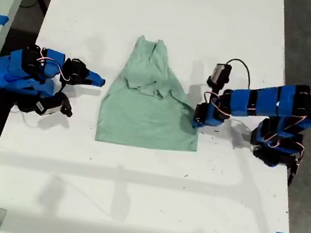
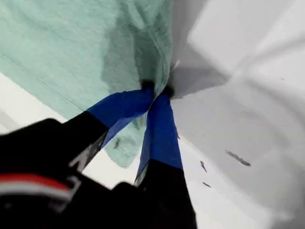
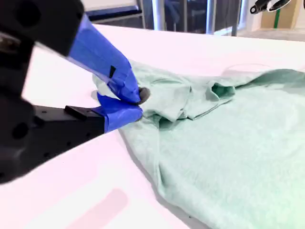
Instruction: Fold t shirt
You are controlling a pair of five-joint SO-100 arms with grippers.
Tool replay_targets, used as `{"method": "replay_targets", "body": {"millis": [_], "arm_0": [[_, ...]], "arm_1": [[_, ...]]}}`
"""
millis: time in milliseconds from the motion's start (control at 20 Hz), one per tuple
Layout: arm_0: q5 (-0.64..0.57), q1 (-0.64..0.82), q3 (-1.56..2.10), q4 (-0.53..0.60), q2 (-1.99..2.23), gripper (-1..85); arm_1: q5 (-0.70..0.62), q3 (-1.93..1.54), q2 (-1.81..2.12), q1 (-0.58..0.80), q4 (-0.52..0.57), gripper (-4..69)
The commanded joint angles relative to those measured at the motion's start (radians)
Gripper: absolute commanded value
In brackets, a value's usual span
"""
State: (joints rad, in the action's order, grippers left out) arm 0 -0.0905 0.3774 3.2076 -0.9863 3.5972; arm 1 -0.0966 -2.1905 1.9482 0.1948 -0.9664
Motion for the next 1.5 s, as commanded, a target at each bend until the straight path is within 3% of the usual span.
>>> {"method": "replay_targets", "body": {"millis": [0,250,550,700,750,800,950,1050,1150,1300,1450], "arm_0": [[-0.011,-0.015,0.000,0.009,0.009,-0.1],[-0.012,-0.015,0.000,0.011,0.009,-0.1],[-0.012,-0.015,0.000,0.011,0.009,-0.1],[-0.012,-0.015,0.000,0.009,0.009,-0.1],[-0.012,-0.015,0.000,0.009,0.009,-0.1],[-0.012,-0.015,0.000,0.009,0.009,-0.1],[-0.014,-0.017,0.000,0.009,0.009,-0.1],[-0.014,-0.017,0.000,0.009,0.009,-0.1],[-0.014,-0.017,-0.002,0.009,0.009,-0.1],[-0.014,-0.017,-0.002,0.009,0.009,-0.1],[-0.014,-0.017,-0.002,0.009,0.009,-0.1]], "arm_1": [[-0.003,0.025,0.229,0.025,-0.081,-0.8],[-0.091,0.390,0.114,-0.029,-0.141,-0.8],[-0.167,1.057,-0.520,-0.097,-0.219,-0.8],[-0.173,1.221,-0.758,-0.115,-0.186,-0.7],[-0.173,1.221,-0.781,-0.120,-0.163,6.4],[-0.173,1.221,-0.781,-0.123,-0.169,19.9],[-0.170,1.215,-0.652,-0.103,-0.322,30.4],[-0.173,1.152,-0.494,-0.084,-0.387,31.6],[-0.144,1.074,-0.330,-0.067,-0.463,-1.6],[-0.084,0.819,-0.025,-0.054,-0.465,-1.6],[-0.034,0.439,0.327,-0.029,-0.374,-1.6]]}}
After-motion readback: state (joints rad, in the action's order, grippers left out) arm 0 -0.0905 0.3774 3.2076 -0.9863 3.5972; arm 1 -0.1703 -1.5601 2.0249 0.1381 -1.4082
